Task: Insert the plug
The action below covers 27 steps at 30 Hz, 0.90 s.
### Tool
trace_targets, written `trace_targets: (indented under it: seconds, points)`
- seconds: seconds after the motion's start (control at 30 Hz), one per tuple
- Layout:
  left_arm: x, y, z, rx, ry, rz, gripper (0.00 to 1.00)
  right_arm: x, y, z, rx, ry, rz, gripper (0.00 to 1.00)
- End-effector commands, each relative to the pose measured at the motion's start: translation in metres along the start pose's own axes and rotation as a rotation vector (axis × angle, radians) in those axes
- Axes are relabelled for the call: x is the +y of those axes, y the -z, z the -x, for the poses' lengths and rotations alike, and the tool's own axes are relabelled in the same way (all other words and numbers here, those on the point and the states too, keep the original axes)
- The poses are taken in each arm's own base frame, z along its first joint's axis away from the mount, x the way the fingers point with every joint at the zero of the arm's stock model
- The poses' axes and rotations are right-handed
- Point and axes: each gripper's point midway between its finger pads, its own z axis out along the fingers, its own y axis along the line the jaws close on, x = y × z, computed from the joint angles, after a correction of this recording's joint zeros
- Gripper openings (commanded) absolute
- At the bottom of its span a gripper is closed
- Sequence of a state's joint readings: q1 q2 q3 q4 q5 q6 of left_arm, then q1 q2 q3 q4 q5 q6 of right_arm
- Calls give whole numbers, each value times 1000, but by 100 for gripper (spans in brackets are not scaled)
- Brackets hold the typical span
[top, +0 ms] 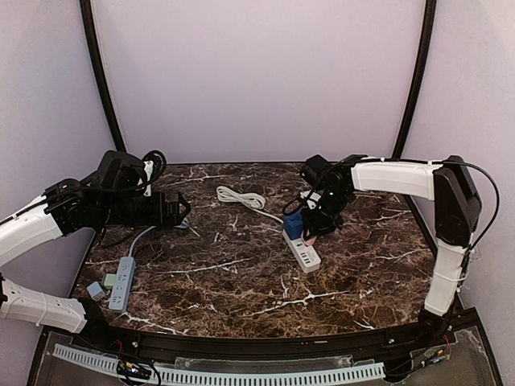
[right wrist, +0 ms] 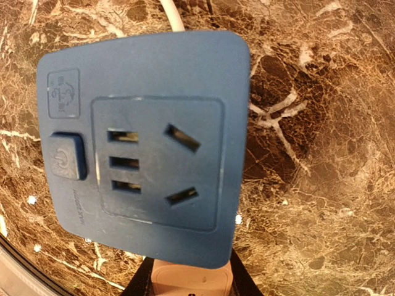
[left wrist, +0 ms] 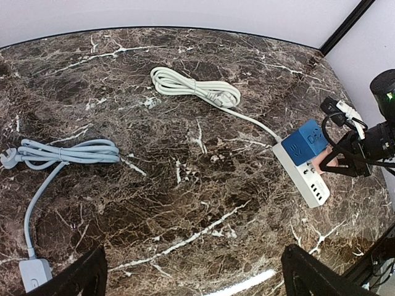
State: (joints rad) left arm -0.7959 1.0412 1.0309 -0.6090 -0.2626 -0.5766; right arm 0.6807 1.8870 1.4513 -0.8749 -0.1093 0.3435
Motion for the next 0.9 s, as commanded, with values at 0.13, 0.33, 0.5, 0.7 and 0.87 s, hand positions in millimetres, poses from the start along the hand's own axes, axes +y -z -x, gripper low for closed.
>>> trace_targets:
  seconds: [0.13,0.33,0.5,0.7,0.87]
  points:
    - [8,-1,-10,32,-33,31,100,1,-5,10,-15,-7,-24,0]
    - [10,0,-11,33,-35,39,100,-2,-9,5,7,0,-58,0]
    - [12,1,-13,32,-30,41,100,-4,-12,0,34,14,-110,0]
    - [13,1,-15,36,-29,43,100,-6,-15,-5,59,35,-183,0]
    - [14,2,-14,35,-32,46,100,-8,-21,-11,83,29,-223,0]
